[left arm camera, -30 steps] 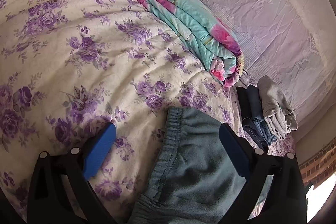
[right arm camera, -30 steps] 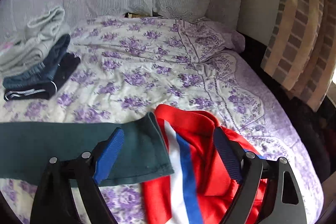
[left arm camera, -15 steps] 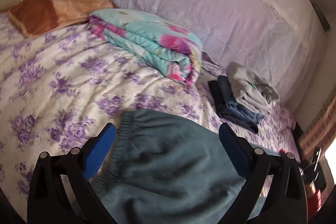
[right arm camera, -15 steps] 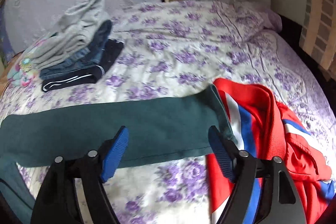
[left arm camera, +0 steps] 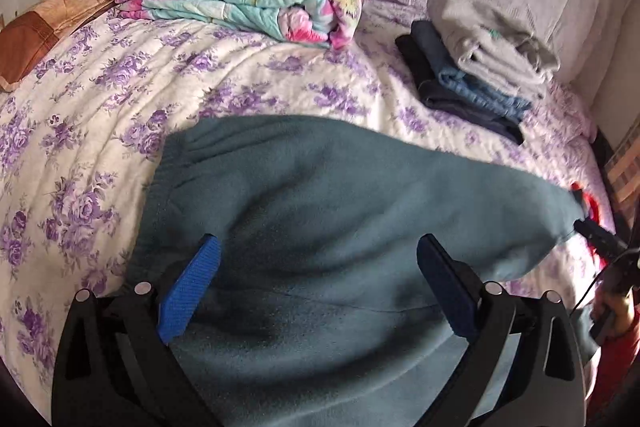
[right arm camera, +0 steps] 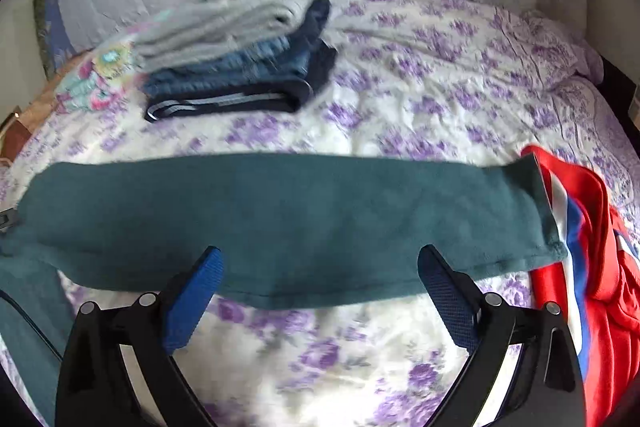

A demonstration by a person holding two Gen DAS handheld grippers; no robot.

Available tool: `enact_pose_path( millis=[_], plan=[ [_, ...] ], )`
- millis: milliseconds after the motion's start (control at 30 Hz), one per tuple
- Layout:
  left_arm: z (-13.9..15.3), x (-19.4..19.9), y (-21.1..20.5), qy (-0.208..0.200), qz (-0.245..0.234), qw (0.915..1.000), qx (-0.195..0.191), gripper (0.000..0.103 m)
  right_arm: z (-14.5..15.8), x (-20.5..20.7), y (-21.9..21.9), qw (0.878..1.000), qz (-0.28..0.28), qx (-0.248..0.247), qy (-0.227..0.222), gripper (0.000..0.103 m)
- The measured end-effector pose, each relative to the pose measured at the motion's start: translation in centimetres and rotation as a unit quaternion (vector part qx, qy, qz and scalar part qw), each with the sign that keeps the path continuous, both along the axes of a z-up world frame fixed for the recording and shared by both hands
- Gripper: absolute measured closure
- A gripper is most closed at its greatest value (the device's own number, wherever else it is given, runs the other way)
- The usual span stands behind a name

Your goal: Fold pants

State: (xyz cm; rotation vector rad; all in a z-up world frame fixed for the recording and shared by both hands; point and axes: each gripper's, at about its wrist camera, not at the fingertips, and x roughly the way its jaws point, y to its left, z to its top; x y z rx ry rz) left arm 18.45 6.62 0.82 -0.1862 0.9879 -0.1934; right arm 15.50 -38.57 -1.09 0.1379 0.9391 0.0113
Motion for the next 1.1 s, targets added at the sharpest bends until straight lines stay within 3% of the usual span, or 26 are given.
enact_pose_path(
  millis=[67,133,233,300,367,467,600,700,767,967,1033,1067,1100],
  plan=[
    [0.9,-0.3,0.1,-0.016,0.011,0.9996,-0.02,0.007,0.5,0.8,3.2,0.999,0.038,0.007,-0.004,0.005],
    [0.3,-0.3,-1.1,-0.001,-0.009,1.0,0.002,0.007,-0.4,1.8,6.9,0.996,0.083,0.017,0.019,0.005],
    [-3.4,-0.6,-3.7,0.036,-0.054,0.9919,0.109,0.007,-4.3,2.7,12.0,0.987,0.136,-0.006,0.086,0.005],
    [-4.6,-1.0,-4.4,0.03,-0.069,0.9848,0.157,0.005,-4.9,2.4,13.4,0.987,0.137,-0.034,0.078,0.003],
    [-3.0,-1.0,-4.0,0.016,-0.071,0.9887,0.131,0.005,-3.9,2.9,12.5,0.987,0.133,0.003,0.091,0.003],
    [-0.4,-0.6,-2.1,-0.013,-0.074,0.9919,0.103,0.005,-1.2,2.9,9.8,0.987,0.137,0.074,0.052,0.003],
    [1.4,1.7,2.8,-0.013,-0.02,0.9982,0.054,0.005,0.7,4.2,6.6,0.987,0.141,0.077,0.019,0.003],
    [1.0,4.3,7.1,0.013,0.018,0.9997,-0.007,0.006,0.1,5.8,4.7,0.987,0.134,0.089,0.023,0.003],
    [0.3,5.4,8.4,0.02,0.027,0.9992,-0.022,0.006,-0.5,6.6,3.7,0.987,0.132,0.085,0.024,0.003],
    [-3.4,8.2,10.1,0.066,0.005,0.995,-0.075,0.007,-1.9,8.6,2.1,0.986,0.119,0.117,0.028,0.004],
    [-4.0,8.3,9.8,0.058,-0.002,0.9947,-0.085,0.007,-2.4,9.6,2.2,0.985,0.125,0.114,0.032,0.004],
    [-3.9,8.3,9.5,0.051,-0.014,0.9948,-0.087,0.012,-2.6,10.1,2.4,0.985,0.133,0.108,0.034,0.006],
    [-3.8,8.4,9.2,0.047,-0.025,0.994,-0.096,0.027,-2.8,10.7,2.7,0.984,0.143,0.1,0.036,0.008]
  ],
)
